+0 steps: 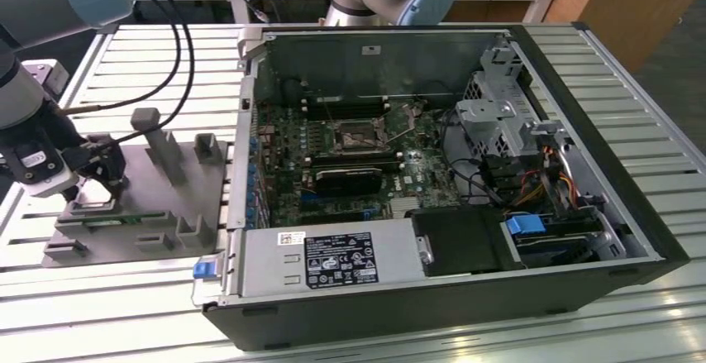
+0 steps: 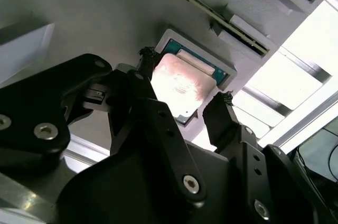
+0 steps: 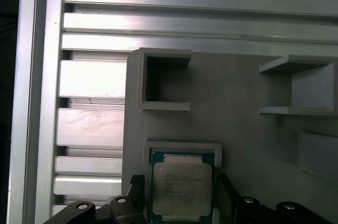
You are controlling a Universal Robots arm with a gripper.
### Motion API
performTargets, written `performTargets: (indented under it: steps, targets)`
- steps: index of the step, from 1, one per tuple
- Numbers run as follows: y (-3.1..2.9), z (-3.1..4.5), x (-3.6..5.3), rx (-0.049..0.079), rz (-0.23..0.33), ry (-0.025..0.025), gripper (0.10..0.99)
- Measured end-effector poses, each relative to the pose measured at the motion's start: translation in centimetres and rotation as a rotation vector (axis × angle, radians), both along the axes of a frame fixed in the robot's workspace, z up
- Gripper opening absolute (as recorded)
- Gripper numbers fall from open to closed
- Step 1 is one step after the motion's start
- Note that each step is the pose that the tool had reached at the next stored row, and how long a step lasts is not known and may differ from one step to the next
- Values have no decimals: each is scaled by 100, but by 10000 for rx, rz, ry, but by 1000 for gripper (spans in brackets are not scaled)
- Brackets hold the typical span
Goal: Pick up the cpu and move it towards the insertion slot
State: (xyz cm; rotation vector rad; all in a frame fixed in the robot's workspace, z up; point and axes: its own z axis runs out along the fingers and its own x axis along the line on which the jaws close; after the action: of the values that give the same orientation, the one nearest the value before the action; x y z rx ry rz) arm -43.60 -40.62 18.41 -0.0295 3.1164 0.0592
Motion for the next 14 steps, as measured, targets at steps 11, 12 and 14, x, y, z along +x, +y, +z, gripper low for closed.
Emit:
performTargets:
  steps: [11,12,14]
  targets:
    - [0,-18,0,-5,0,1,569]
    - [0,-18,0,-7,0,1,569]
    - [0,-18,0,-9,-1,1,541]
